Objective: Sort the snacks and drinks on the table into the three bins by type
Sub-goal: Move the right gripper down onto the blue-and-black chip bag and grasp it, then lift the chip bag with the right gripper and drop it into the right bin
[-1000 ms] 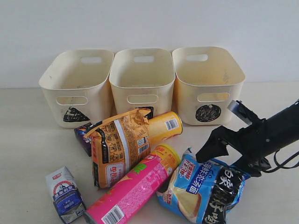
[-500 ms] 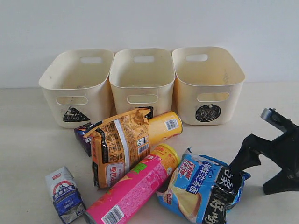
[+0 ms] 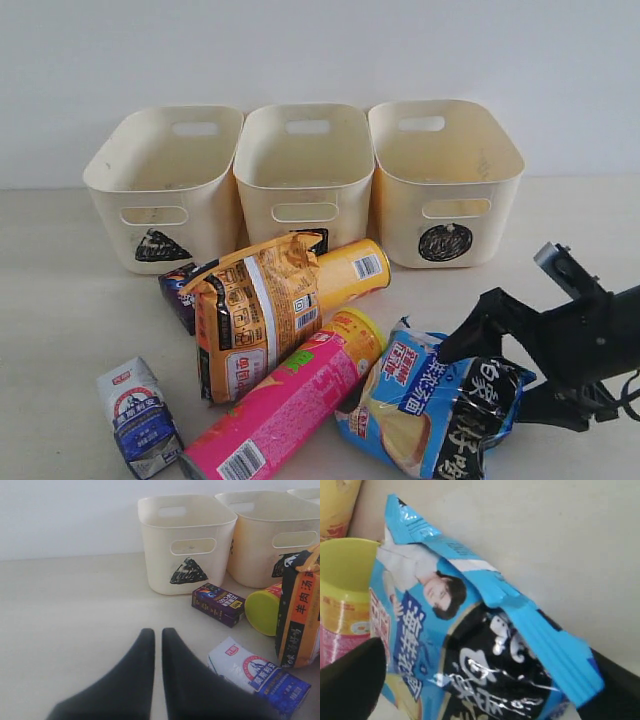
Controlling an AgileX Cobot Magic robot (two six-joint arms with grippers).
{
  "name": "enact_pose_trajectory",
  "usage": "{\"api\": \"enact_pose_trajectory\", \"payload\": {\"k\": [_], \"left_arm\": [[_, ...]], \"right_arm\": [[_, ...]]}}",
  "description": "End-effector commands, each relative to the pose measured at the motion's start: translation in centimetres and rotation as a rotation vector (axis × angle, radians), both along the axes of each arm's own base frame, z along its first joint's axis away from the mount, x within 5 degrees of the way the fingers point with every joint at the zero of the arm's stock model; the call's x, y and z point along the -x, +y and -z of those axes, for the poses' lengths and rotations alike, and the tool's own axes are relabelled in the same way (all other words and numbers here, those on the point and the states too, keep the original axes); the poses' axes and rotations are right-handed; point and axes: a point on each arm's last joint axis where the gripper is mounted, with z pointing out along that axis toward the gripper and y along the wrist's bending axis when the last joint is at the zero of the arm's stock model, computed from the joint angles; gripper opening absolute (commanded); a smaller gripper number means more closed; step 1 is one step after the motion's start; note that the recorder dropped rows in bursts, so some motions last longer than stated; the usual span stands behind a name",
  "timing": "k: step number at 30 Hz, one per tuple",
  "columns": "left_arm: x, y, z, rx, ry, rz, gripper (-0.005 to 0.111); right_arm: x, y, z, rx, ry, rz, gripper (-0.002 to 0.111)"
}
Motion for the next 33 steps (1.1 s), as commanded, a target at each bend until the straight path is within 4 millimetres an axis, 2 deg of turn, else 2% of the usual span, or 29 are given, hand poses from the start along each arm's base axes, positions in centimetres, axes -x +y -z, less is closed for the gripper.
{"api": "enact_pose_trajectory", "payload": {"k": [1,6,9,12,15,16,21,24,29,33], "left_arm": [[0.0,0.0,-0.2,0.017,-0.012,-0.003,0.004],[0.0,0.0,-0.2,0.017,-0.012,-0.003,0.004],[0.0,0.0,-0.2,0.017,-0.012,-0.003,0.004],[0.0,0.0,-0.2,0.017,-0.012,-0.003,0.004],[0.0,0.0,-0.2,0.017,-0.012,-0.003,0.004],[0.0,0.0,-0.2,0.017,-0.012,-0.003,0.004],[0.0,0.0,-0.2,0.017,-0.012,-0.003,0.004],[0.0,0.0,-0.2,0.017,-0.012,-0.003,0.004],[0.0,0.0,-0.2,0.017,-0.012,-0.003,0.004],[0.0,0.0,-0.2,0.017,-0.012,-0.003,0.004]], "right_arm": [[0.4,0.6,2.3,0.205,-0.033,-0.036,0.09],[0.2,1.4,2.6,0.227,-0.043,-0.024,0.09],[0.2,1.4,3.3,0.239,-0.033,-0.05,0.078],[0.1,1.2,3.9,0.254,-0.025,-0.061,0.05],[0.0,1.1,4.1,0.275,-0.038,-0.067,0.009],[-0.1,0.9,4.1,0.283,-0.049,-0.071,0.0],[-0.7,-1.2,3.8,0.248,-0.054,-0.04,0.0],[-0.8,-3.2,3.2,0.209,-0.07,-0.014,0.0],[-1.2,-5.6,1.3,0.088,-0.135,-0.024,0.0],[-1.6,-6.3,-0.4,-0.028,-0.185,-0.05,0.0]]}}
